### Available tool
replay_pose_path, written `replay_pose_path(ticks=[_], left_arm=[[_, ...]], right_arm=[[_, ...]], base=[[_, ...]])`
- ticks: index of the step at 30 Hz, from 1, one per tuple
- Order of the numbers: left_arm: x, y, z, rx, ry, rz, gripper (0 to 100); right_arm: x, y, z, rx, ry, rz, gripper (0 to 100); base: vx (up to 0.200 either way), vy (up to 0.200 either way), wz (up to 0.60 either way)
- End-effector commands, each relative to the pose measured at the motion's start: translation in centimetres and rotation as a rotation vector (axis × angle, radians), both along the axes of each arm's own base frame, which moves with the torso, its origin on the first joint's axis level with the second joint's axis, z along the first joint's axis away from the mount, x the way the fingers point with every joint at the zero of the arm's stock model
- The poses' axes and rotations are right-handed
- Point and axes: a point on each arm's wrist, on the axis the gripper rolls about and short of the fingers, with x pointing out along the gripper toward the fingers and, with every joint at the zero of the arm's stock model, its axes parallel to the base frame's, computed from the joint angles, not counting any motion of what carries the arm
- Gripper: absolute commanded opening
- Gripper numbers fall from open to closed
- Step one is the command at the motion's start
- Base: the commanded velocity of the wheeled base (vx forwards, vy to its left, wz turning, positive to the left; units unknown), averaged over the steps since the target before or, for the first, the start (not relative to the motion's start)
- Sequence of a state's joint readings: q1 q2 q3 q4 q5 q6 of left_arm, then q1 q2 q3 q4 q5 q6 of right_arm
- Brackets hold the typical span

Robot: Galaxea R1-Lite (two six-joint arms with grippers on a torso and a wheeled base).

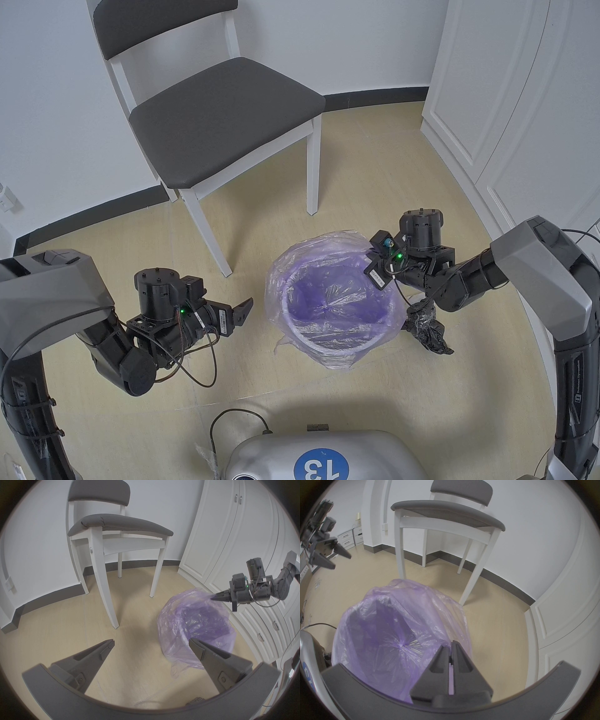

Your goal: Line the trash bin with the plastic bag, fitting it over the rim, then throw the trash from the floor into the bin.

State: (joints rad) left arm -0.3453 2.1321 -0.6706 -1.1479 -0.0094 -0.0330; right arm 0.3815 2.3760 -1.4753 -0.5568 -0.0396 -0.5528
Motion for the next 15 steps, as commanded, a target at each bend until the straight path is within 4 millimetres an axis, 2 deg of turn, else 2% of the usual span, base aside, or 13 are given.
replay_pose_path(ticks=[1,8,15], left_arm=[[-0.2,0.1,-0.2,0.002,0.007,0.002,100],[0.2,0.0,-0.1,0.0,-0.003,0.002,100],[0.3,0.0,-0.4,0.003,0.005,0.002,100]], right_arm=[[1.1,-1.1,1.2,0.02,-0.023,-0.029,0],[3.0,-0.9,-0.5,0.06,0.015,-0.055,0],[4.0,-0.9,-1.5,0.135,0.06,-0.085,0]], base=[[0.0,0.0,0.0],[0.0,0.0,0.0],[0.0,0.0,0.0]])
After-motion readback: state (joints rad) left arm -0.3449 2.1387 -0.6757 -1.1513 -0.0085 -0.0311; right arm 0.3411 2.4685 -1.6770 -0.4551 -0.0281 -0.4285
